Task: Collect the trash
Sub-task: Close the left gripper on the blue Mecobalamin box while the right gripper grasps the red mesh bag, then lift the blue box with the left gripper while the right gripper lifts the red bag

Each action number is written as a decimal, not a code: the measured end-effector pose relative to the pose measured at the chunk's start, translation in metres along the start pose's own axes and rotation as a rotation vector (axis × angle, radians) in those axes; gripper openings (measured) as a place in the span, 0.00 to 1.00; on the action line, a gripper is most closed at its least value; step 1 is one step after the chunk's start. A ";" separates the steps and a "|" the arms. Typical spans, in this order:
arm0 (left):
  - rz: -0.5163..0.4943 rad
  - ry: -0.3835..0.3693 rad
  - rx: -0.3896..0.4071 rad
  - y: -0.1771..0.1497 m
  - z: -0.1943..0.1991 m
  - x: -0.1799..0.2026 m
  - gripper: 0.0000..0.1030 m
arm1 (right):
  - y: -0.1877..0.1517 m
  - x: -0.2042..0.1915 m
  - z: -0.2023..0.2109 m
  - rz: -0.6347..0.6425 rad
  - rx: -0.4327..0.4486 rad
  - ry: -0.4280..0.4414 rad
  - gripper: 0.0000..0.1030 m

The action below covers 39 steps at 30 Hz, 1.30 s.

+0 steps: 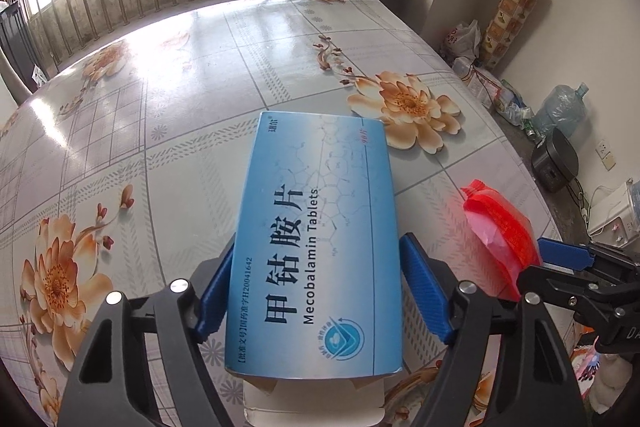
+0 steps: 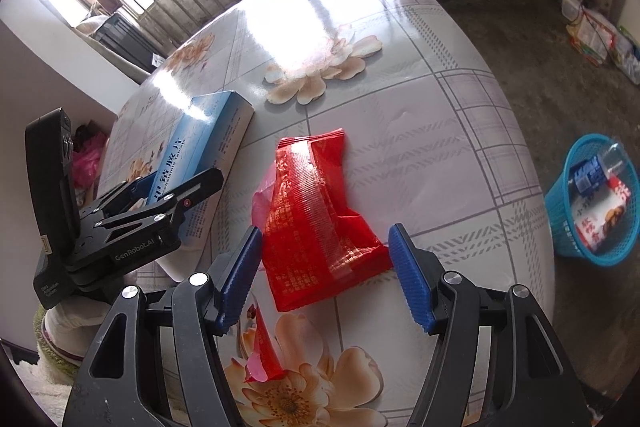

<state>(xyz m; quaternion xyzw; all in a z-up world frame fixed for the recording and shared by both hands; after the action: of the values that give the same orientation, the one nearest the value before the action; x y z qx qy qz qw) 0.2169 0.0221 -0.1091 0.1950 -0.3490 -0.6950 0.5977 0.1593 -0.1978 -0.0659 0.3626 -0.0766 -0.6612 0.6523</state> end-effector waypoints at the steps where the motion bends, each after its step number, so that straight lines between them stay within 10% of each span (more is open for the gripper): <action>1: -0.001 0.002 0.000 0.000 0.000 0.001 0.70 | 0.000 0.000 -0.001 -0.001 -0.002 -0.001 0.61; 17: 0.080 -0.147 -0.059 -0.022 0.027 0.004 0.68 | 0.000 0.002 0.004 -0.012 -0.013 -0.035 0.56; 39: -0.112 -0.011 -0.025 -0.023 0.012 0.025 0.81 | -0.004 -0.002 0.005 0.024 -0.015 -0.068 0.57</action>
<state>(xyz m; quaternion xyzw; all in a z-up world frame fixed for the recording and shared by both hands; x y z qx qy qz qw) 0.1879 0.0022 -0.1137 0.2027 -0.3321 -0.7327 0.5584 0.1532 -0.1973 -0.0637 0.3342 -0.0981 -0.6656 0.6601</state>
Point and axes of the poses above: each gripper's, at about its wrist camera, not at the fingertips, and z roughly against the way its jaws point, x to its right, y to its top, the point moved 1 cm from there along -z, roughly the way its jaws point, and after that the axes turned 14 degrees about x, right-handed, at the moved point
